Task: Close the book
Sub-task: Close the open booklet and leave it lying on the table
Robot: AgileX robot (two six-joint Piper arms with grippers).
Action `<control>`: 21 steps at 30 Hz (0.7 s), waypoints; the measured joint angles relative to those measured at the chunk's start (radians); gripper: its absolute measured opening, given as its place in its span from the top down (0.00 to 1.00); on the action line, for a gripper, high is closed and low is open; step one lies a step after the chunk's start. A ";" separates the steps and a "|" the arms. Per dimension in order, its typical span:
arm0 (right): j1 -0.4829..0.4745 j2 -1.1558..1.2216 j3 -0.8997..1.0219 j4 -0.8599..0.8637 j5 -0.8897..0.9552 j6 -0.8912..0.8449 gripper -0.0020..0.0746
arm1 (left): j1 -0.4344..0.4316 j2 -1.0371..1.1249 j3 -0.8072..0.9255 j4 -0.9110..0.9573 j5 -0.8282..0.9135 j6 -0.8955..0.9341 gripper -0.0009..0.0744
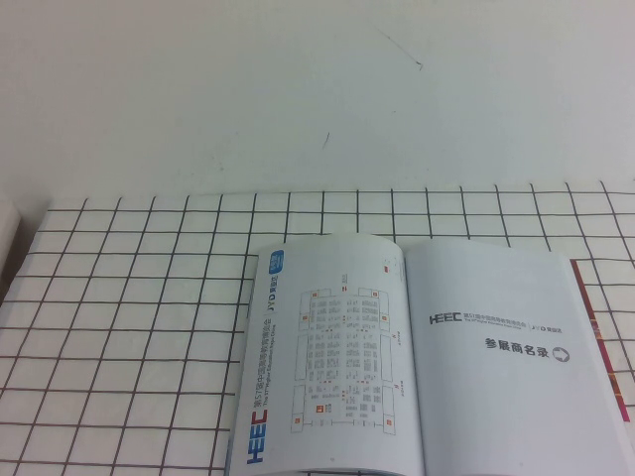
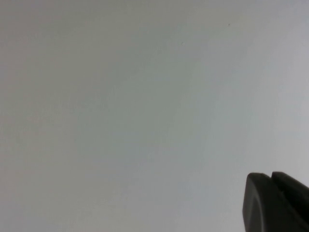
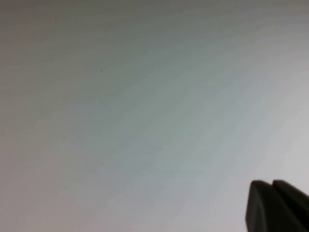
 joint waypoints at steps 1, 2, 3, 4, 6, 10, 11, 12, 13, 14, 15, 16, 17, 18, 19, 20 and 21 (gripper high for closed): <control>0.000 0.006 -0.021 0.009 0.028 0.000 0.98 | 0.000 0.000 -0.029 -0.017 0.055 0.000 0.99; 0.000 0.017 -0.047 0.022 0.065 0.000 0.98 | 0.000 0.000 -0.054 -0.037 0.113 0.000 0.99; 0.000 0.033 -0.073 0.038 0.108 0.000 0.98 | 0.000 0.000 -0.072 -0.053 0.160 -0.002 0.99; 0.000 0.048 -0.097 0.054 0.148 0.000 0.98 | 0.000 0.000 -0.091 -0.074 0.218 -0.002 0.99; 0.000 0.096 -0.139 0.099 0.256 0.008 0.98 | 0.000 0.000 -0.117 -0.101 0.313 -0.004 0.99; 0.000 0.198 -0.190 0.147 0.454 0.053 0.98 | 0.000 0.016 -0.126 -0.159 0.475 -0.006 0.99; 0.000 0.226 -0.195 0.152 0.500 0.066 0.98 | 0.000 0.027 -0.126 -0.175 0.513 -0.006 0.99; 0.000 0.253 -0.197 0.157 0.543 0.082 0.98 | 0.000 0.039 -0.126 -0.193 0.543 -0.006 0.99; 0.000 0.280 -0.199 0.170 0.588 0.090 0.98 | 0.000 0.054 -0.126 -0.210 0.582 -0.008 0.99; 0.000 0.302 -0.199 0.185 0.621 0.098 0.98 | 0.000 0.072 -0.126 -0.224 0.623 -0.008 0.99; 0.000 0.327 -0.200 0.212 0.665 0.102 0.98 | 0.000 0.091 -0.126 -0.239 0.666 -0.009 0.99; 0.000 0.352 -0.202 0.242 0.708 0.103 0.98 | 0.000 0.107 -0.126 -0.251 0.702 -0.009 0.99; 0.000 0.369 -0.202 0.272 0.741 0.104 0.98 | 0.000 0.130 -0.126 -0.263 0.748 -0.009 0.99; 0.000 0.394 -0.202 0.298 0.781 0.104 0.98 | 0.000 0.154 -0.126 -0.274 0.794 -0.009 0.99; 0.000 0.411 -0.202 0.323 0.820 0.095 0.98 | 0.000 0.175 -0.126 -0.282 0.830 -0.009 0.99; 0.000 0.426 -0.202 0.341 0.854 0.085 0.98 | 0.000 0.203 -0.126 -0.295 0.881 -0.009 0.99; 0.000 0.446 -0.202 0.362 0.886 0.067 0.98 | 0.000 0.233 -0.126 -0.306 0.918 -0.009 0.99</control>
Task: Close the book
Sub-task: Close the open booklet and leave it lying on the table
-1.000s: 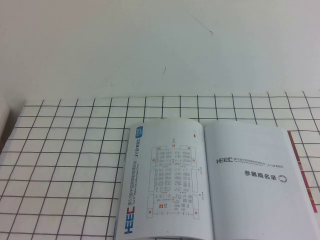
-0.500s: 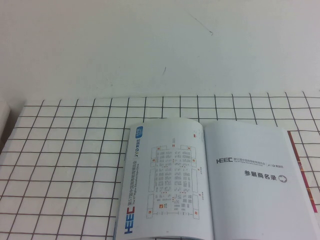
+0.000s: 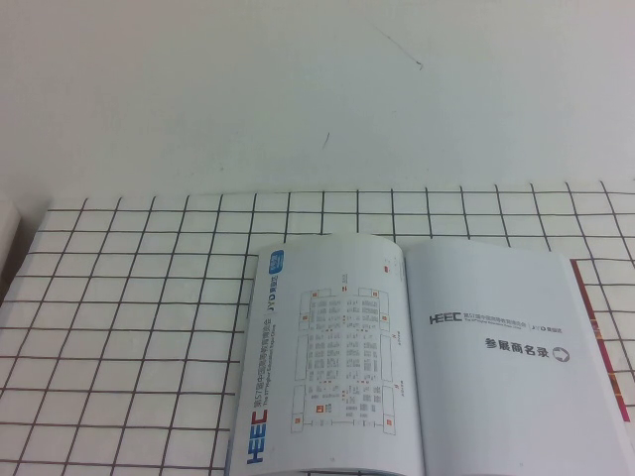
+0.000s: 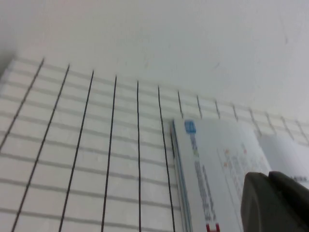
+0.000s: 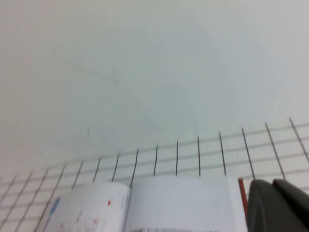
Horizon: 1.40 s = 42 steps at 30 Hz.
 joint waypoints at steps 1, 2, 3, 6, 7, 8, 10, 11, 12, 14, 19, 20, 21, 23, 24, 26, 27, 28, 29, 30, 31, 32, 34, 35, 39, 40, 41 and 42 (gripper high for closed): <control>0.000 0.013 0.000 0.022 0.028 -0.020 0.98 | 0.000 0.030 0.000 -0.012 0.026 0.000 0.99; 0.000 0.029 0.000 0.037 0.049 -0.040 0.98 | 0.000 0.062 0.000 -0.026 0.052 0.002 0.99; 0.000 0.044 0.000 0.056 0.071 -0.065 0.98 | 0.000 0.093 0.000 -0.038 0.073 0.002 0.99; 0.000 0.083 0.000 0.102 0.112 -0.156 0.98 | 0.000 0.175 0.000 -0.073 0.104 0.005 0.99; 0.000 0.094 0.000 0.110 0.119 -0.190 0.98 | 0.000 0.197 0.000 -0.083 0.108 0.011 0.99; 0.000 0.100 0.000 0.113 0.123 -0.220 0.98 | 0.000 0.222 0.000 -0.095 0.109 0.022 0.99; 0.000 0.107 0.000 0.117 0.126 -0.280 0.98 | 0.000 0.270 0.000 -0.122 0.124 0.051 0.99; 0.000 0.107 0.000 0.117 0.126 -0.304 0.98 | 0.000 0.289 -0.004 -0.134 0.137 0.075 0.99; 0.000 0.107 0.000 0.119 0.122 -0.329 0.98 | 0.000 0.308 -0.010 -0.141 0.158 0.103 0.99; 0.000 0.109 0.000 0.126 0.118 -0.355 0.98 | 0.000 0.341 -0.034 -0.151 0.194 0.160 0.99; 0.000 0.109 0.000 0.189 0.133 -0.373 0.98 | 0.000 0.416 -0.123 -0.155 0.256 0.336 0.99; 0.000 0.109 0.000 0.203 0.143 -0.379 0.98 | 0.000 0.423 -0.137 -0.153 0.256 0.381 0.99; 0.000 0.109 0.000 0.220 0.155 -0.394 0.98 | 0.000 0.427 -0.149 -0.149 0.251 0.431 0.99; 0.000 0.112 0.000 0.244 0.177 -0.433 0.98 | 0.000 0.427 -0.160 -0.142 0.229 0.510 0.99; 0.000 0.111 0.000 0.256 0.188 -0.455 0.98 | 0.000 0.427 -0.160 -0.146 0.215 0.534 0.99; 0.000 0.111 0.000 0.277 0.207 -0.499 0.98 | 0.000 0.427 -0.162 -0.170 0.199 0.559 0.99; 0.000 0.113 0.000 0.292 0.219 -0.520 0.98 | 0.000 0.427 -0.162 -0.188 0.192 0.564 0.99; 0.000 0.116 0.000 0.310 0.228 -0.543 0.98 | 0.000 0.429 -0.162 -0.206 0.190 0.569 0.99; 0.000 0.121 0.000 0.328 0.237 -0.563 0.98 | 0.000 0.429 -0.162 -0.226 0.188 0.574 0.99; 0.000 0.134 0.000 0.353 0.247 -0.594 0.98 | 0.000 0.431 -0.162 -0.240 0.184 0.576 0.99; 0.000 0.150 0.000 0.389 0.261 -0.631 0.98 | 0.000 0.434 -0.162 -0.251 0.179 0.578 0.99; 0.000 0.164 0.000 0.410 0.274 -0.665 0.98 | 0.000 0.438 -0.162 -0.259 0.175 0.579 0.99; 0.000 0.209 -0.002 0.483 0.317 -0.760 0.98 | 0.000 0.454 -0.162 -0.264 0.168 0.579 0.99; 0.000 0.231 -0.008 0.519 0.337 -0.798 0.98 | 0.000 0.466 -0.162 -0.269 0.168 0.579 0.99; 0.000 0.355 -0.042 0.629 0.435 -0.933 0.98 | 0.000 0.522 -0.162 -0.362 0.182 0.579 0.99; 0.000 0.391 -0.053 0.653 0.455 -0.955 0.98 | 0.000 0.538 -0.162 -0.403 0.187 0.580 0.99; 0.000 0.434 -0.065 0.677 0.471 -0.978 0.98 | 0.000 0.551 -0.162 -0.437 0.186 0.585 0.99; 0.000 0.461 -0.073 0.701 0.481 -0.997 0.98 | 0.000 0.571 -0.162 -0.492 0.187 0.604 0.99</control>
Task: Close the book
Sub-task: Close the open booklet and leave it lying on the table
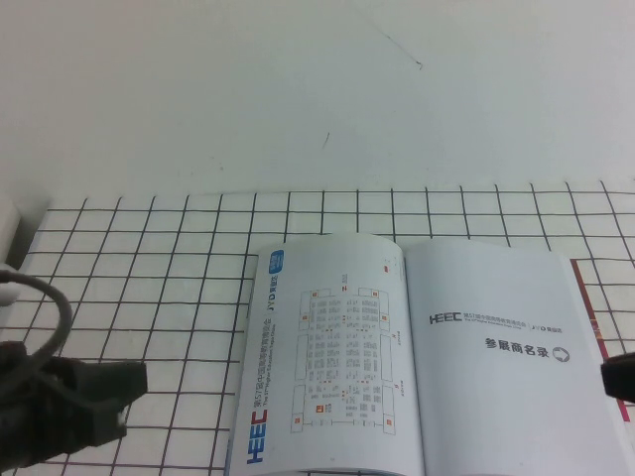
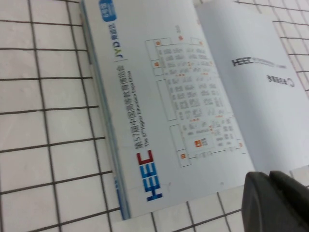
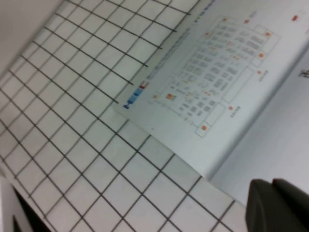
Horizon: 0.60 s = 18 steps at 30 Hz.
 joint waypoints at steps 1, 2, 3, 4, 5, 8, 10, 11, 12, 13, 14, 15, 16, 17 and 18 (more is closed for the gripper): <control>0.000 0.034 -0.008 0.032 0.007 -0.024 0.98 | 0.000 0.013 0.000 -0.035 0.000 0.016 0.99; 0.000 0.067 -0.015 0.071 0.009 -0.048 0.98 | 0.000 0.030 0.000 -0.075 0.000 0.042 0.99; 0.000 0.092 -0.018 0.107 0.011 -0.071 0.98 | 0.000 0.047 0.000 -0.111 -0.002 0.067 0.99; 0.000 0.122 -0.019 0.154 0.011 -0.105 0.98 | 0.000 0.061 -0.002 -0.136 -0.008 0.089 0.99; 0.005 0.146 -0.022 0.200 0.011 -0.140 0.98 | 0.000 0.080 -0.002 -0.162 -0.013 0.106 0.99; 0.054 0.234 -0.040 0.279 0.001 -0.201 0.98 | 0.000 0.145 -0.005 -0.204 -0.042 0.130 0.99; 0.096 0.292 -0.058 0.283 -0.008 -0.212 0.98 | 0.000 0.187 -0.007 -0.215 -0.055 0.132 0.99; 0.124 0.320 -0.072 0.278 -0.017 -0.215 0.98 | 0.000 0.210 -0.007 -0.217 -0.060 0.132 0.99; 0.143 0.345 -0.083 0.269 -0.026 -0.216 0.98 | 0.000 0.228 -0.007 -0.219 -0.065 0.132 0.99; 0.161 0.360 -0.094 0.260 -0.034 -0.216 0.98 | 0.000 0.253 -0.007 -0.221 -0.067 0.133 0.99; 0.186 0.384 -0.108 0.243 -0.052 -0.213 0.98 | 0.000 0.269 -0.007 -0.221 -0.069 0.136 0.99; 0.204 0.403 -0.124 0.220 -0.071 -0.201 0.98 | 0.000 0.289 -0.007 -0.222 -0.072 0.142 0.99; 0.217 0.415 -0.136 0.191 -0.088 -0.189 0.98 | 0.000 0.303 -0.007 -0.222 -0.074 0.148 0.99; 0.232 0.429 -0.151 0.156 -0.109 -0.167 0.98 | 0.000 0.317 -0.007 -0.222 -0.076 0.153 0.99; 0.245 0.442 -0.167 0.116 -0.131 -0.136 0.98 | 0.000 0.326 -0.007 -0.222 -0.075 0.157 0.99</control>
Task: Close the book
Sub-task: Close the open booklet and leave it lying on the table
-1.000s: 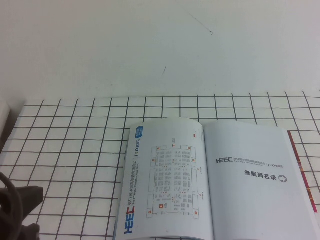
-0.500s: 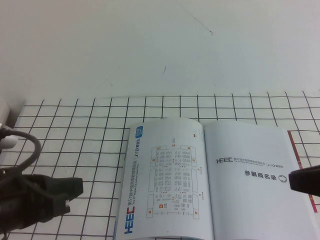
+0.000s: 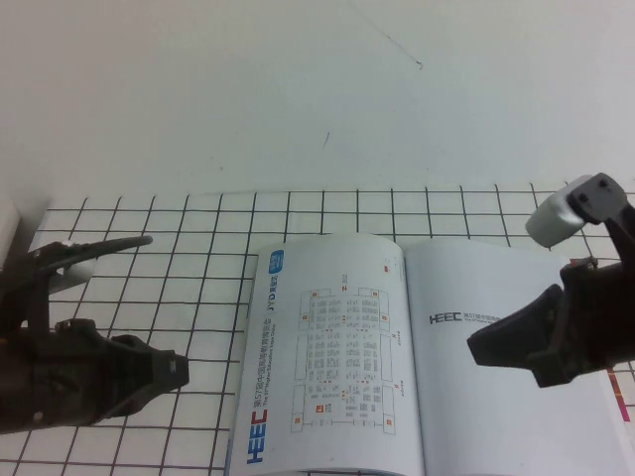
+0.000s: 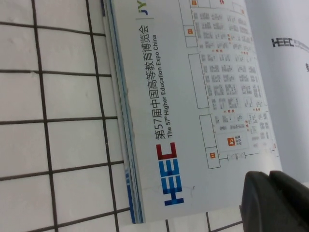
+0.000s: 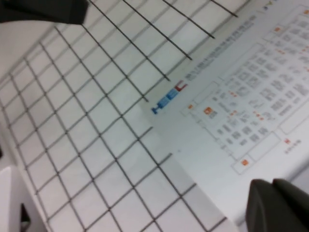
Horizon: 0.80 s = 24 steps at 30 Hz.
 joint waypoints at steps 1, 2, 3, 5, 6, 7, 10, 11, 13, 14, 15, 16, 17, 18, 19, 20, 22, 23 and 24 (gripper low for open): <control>0.009 0.010 -0.013 -0.037 -0.021 0.031 0.98 | 0.000 0.010 0.000 0.000 0.000 0.000 0.99; 0.020 0.020 -0.029 -0.086 -0.044 0.074 0.98 | 0.000 0.017 0.000 0.000 0.000 0.000 0.99; 0.029 0.030 -0.044 -0.138 -0.065 0.122 0.98 | 0.000 0.024 0.000 0.000 -0.002 0.000 0.99; 0.047 0.047 -0.065 -0.228 -0.103 0.208 0.98 | 0.000 0.033 0.000 0.000 -0.012 0.003 0.99; 0.055 0.057 -0.072 -0.271 -0.127 0.248 0.98 | 0.000 0.038 0.000 0.000 -0.024 0.005 0.99; 0.061 0.067 -0.077 -0.305 -0.153 0.276 0.98 | 0.000 0.040 0.000 0.000 -0.034 0.006 0.99; 0.075 0.099 -0.083 -0.353 -0.202 0.345 0.98 | 0.000 0.042 0.000 0.000 -0.069 0.012 0.99; 0.079 0.108 -0.083 -0.359 -0.210 0.360 0.98 | 0.000 0.043 0.000 0.000 -0.079 0.017 0.99; 0.093 0.128 -0.083 -0.370 -0.215 0.393 0.98 | 0.000 0.043 0.000 0.000 -0.099 0.038 0.99; 0.103 0.137 -0.083 -0.372 -0.215 0.405 0.98 | 0.000 0.046 0.000 0.000 -0.109 0.057 0.99; 0.112 0.145 -0.083 -0.374 -0.215 0.419 0.98 | 0.000 0.048 0.000 0.000 -0.117 0.077 0.99; 0.122 0.153 -0.083 -0.374 -0.223 0.427 0.98 | 0.000 0.050 0.000 0.000 -0.122 0.093 0.99; 0.130 0.157 -0.083 -0.374 -0.231 0.432 0.98 | 0.000 0.054 0.000 0.000 -0.131 0.104 0.99; 0.142 0.166 -0.083 -0.376 -0.244 0.434 0.98 | 0.000 0.063 0.000 0.000 -0.142 0.111 0.99; 0.150 0.171 -0.085 -0.382 -0.257 0.435 0.98 | 0.000 0.071 0.000 -0.002 -0.151 0.115 0.99; 0.159 0.177 -0.088 -0.386 -0.269 0.435 0.98 | 0.000 0.080 0.000 -0.006 -0.156 0.119 0.99; 0.174 0.198 -0.103 -0.398 -0.274 0.438 0.98 | 0.000 0.103 -0.001 -0.022 -0.160 0.123 0.99; 0.176 0.211 -0.111 -0.402 -0.274 0.438 0.98 | 0.000 0.113 -0.001 -0.029 -0.162 0.123 0.99; 0.178 0.228 -0.124 -0.411 -0.274 0.438 0.98 | 0.000 0.125 -0.001 -0.037 -0.162 0.123 0.99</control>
